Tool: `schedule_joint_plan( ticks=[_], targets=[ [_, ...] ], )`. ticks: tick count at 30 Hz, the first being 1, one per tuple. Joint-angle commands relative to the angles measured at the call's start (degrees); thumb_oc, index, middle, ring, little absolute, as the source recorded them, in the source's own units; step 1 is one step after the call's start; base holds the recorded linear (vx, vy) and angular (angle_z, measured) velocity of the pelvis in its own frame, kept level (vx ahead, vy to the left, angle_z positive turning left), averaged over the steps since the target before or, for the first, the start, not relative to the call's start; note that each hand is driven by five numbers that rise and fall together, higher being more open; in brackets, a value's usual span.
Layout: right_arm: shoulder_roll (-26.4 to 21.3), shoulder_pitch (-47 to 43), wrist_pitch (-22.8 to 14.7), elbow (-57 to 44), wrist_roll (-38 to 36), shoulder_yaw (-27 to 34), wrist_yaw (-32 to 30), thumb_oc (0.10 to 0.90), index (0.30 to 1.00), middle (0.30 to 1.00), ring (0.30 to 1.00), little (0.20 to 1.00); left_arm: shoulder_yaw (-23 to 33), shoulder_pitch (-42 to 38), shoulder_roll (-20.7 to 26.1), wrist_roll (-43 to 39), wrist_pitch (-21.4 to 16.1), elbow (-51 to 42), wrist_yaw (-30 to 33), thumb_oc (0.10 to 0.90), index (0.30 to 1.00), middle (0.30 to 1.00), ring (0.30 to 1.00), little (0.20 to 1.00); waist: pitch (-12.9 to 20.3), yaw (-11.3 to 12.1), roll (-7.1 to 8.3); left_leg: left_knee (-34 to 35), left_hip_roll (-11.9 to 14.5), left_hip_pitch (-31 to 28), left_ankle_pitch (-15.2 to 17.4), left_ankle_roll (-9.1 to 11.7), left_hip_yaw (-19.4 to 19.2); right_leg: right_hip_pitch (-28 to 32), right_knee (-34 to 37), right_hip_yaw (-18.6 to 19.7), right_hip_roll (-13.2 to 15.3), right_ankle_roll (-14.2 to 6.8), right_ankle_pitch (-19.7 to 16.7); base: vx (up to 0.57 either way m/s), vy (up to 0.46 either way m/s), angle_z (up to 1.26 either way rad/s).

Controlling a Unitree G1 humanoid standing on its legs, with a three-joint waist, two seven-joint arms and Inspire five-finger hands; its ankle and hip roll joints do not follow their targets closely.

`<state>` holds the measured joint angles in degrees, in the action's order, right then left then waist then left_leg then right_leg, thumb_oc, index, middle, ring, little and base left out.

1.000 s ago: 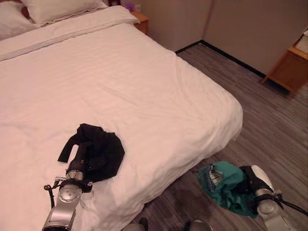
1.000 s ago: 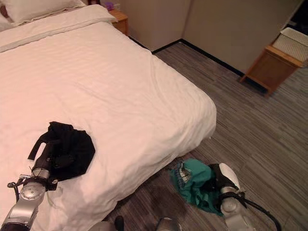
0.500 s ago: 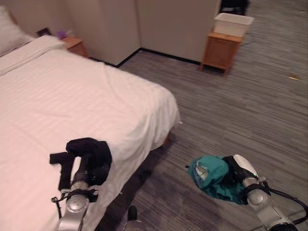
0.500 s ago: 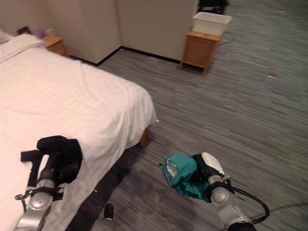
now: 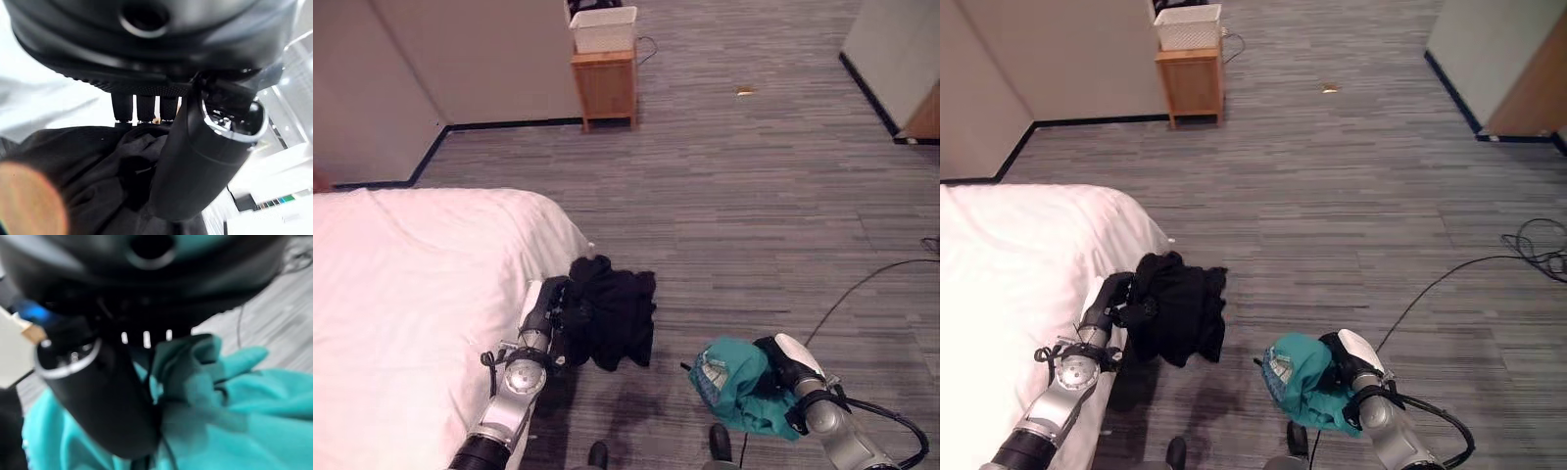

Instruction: Pick up bed clothes into laundry basket.

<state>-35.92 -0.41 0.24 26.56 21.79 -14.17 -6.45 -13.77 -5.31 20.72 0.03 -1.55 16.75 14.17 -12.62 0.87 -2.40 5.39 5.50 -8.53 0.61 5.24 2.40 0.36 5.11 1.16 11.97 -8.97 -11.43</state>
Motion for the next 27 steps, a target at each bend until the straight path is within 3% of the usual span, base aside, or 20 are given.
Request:
schedule_joint_plan(
  ticks=[1, 2, 4, 5, 7, 9, 10, 13, 19, 20, 27],
  targets=[
    [-8.0, -8.1, -2.2, -3.5, 4.6, 4.3, -6.1, 0.4, 0.3, 0.3, 0.3, 0.3, -0.1, -8.7, 3.7, 1.9, -5.3, -1.6, 2.0, 0.4, 0.3, 0.3, 0.3, 0.3, 2.5, 2.2, 0.63, -0.4, -5.3, 1.8, 2.2, -3.6, -1.4, -0.2, -13.8, -8.5, -6.9, -2.1, 10.9, -0.02, -0.012, -0.43],
    [-8.1, -8.1, -2.1, -3.5, 4.6, 4.4, -6.1, 0.4, 0.3, 0.3, 0.3, 0.3, -0.1, -8.7, 3.7, 1.9, -5.3, -1.6, 2.0, 0.4, 0.3, 0.3, 0.3, 0.3, 2.6, 2.3, 0.65, -0.4, -5.3, 1.9, 2.2, -3.7, -1.4, -0.4, -13.9, -8.5, -6.9, -2.1, 11.0, -0.03, -0.011, -0.45],
    [-10.7, -7.9, -2.6, -8.4, 5.9, 7.0, -6.9, 0.4, 0.3, 0.3, 0.3, 0.3, 0.2, -10.1, 5.1, 4.0, -4.8, -1.1, 3.3, 0.4, 0.3, 0.3, 0.3, 0.3, 1.4, 0.1, 0.04, -0.4, -3.9, 1.3, 1.7, -3.3, -0.6, -5.6, -21.0, -6.6, -7.1, -5.8, 8.7, -0.04, -0.016, -0.48],
    [-12.2, -7.9, -3.0, -11.3, 6.3, 8.8, -7.6, 0.4, 0.3, 0.3, 0.3, 0.3, 0.7, -11.2, 6.0, 4.7, -4.8, -0.7, 4.4, 0.4, 0.3, 0.3, 0.3, 0.3, 1.3, -0.4, -0.29, -0.4, -3.2, 1.7, 1.5, -2.8, -0.6, -6.5, -20.5, -6.8, -5.2, -5.6, 8.9, -0.04, -0.082, -0.33],
    [-13.2, -7.5, -3.2, -15.3, 4.8, 11.7, -8.6, 0.4, 0.3, 0.3, 0.3, 0.3, 0.4, -13.7, 6.4, 4.3, -4.8, 0.0, 4.8, 0.4, 0.3, 0.3, 0.3, 0.3, 1.3, -0.4, -0.6, -0.4, -2.1, 2.2, 1.7, -1.8, 0.0, -5.3, -15.3, -8.1, -1.6, -3.2, 10.5, 0.01, -0.162, -0.15],
    [-13.1, -4.8, -3.4, -19.3, 3.8, 15.1, -8.5, 0.4, 0.3, 0.3, 0.3, 0.3, 0.0, -15.3, 5.9, 4.0, -5.0, 0.1, 4.4, 0.4, 0.3, 0.3, 0.3, 0.3, 1.8, -1.3, 0.29, -0.4, -1.5, 2.2, 2.4, -1.4, 0.7, -2.2, -8.9, -6.6, -0.5, -2.2, 10.7, 0.1, -0.236, 0.08],
    [-12.3, -4.5, -3.9, -20.0, 2.1, 14.9, -7.9, 0.4, 0.3, 0.3, 0.3, 0.3, 1.5, -14.7, 5.8, 2.0, -4.8, -0.1, 4.4, 0.4, 0.3, 0.3, 0.3, 0.3, 3.3, -0.5, 1.29, -0.4, -0.6, 1.6, 3.1, -0.5, 0.0, -0.5, -5.2, -7.3, 0.7, -2.7, 8.9, 0.11, -0.2, 0.28],
    [-11.8, -4.8, -3.9, -19.9, 0.2, 13.9, -6.1, 0.4, 0.3, 0.3, 0.3, 0.3, 1.8, -13.5, 4.9, -2.0, -5.2, -0.5, 1.2, 0.4, 0.3, 0.3, 0.3, 0.3, 4.4, 0.1, 1.93, -0.4, 0.6, 0.4, 3.3, 0.2, -0.8, 1.5, -2.0, -7.8, 0.5, -3.0, 7.3, 0.1, -0.17, -0.08],
    [-11.3, -5.4, -4.2, -18.0, -3.1, 11.9, -3.0, 0.4, 0.3, 0.3, 0.3, 0.3, 3.6, -11.7, 4.4, -6.7, -5.7, -0.2, -0.5, 0.4, 0.3, 0.3, 0.3, 0.3, 6.5, 0.6, 1.94, -0.4, 2.3, -0.5, 2.8, 1.4, -0.8, 5.0, -0.1, -9.4, -0.3, -2.8, 8.7, 0.08, -0.054, -0.11],
    [3.7, -7.2, -4.5, 10.2, -16.8, 0.7, 2.9, 0.4, 0.3, 0.3, 0.3, 0.3, 5.9, -1.7, 1.6, -7.5, -5.4, 32.9, -6.1, 0.4, 0.3, 0.3, 0.3, 0.3, 0.7, 2.0, 3.18, -7.4, -4.5, 11.9, -0.9, -0.7, 11.0, 6.8, -1.3, 4.9, -7.4, 3.8, 15.3, 0.01, 0.026, -0.03],
    [-3.6, -9.9, -4.5, -2.0, -15.3, 6.5, 0.6, 0.4, 0.3, 0.3, 0.3, 0.3, 9.3, -6.8, 7.7, -8.9, -8.4, 16.2, -2.3, 0.4, 0.3, 0.3, 0.3, 0.3, 4.6, 0.6, 2.4, -1.2, -4.8, 7.9, -2.3, -2.2, 9.9, 4.9, -0.1, 6.7, -6.2, 2.0, 12.5, -0.02, 0.069, -0.29]
  ],
)
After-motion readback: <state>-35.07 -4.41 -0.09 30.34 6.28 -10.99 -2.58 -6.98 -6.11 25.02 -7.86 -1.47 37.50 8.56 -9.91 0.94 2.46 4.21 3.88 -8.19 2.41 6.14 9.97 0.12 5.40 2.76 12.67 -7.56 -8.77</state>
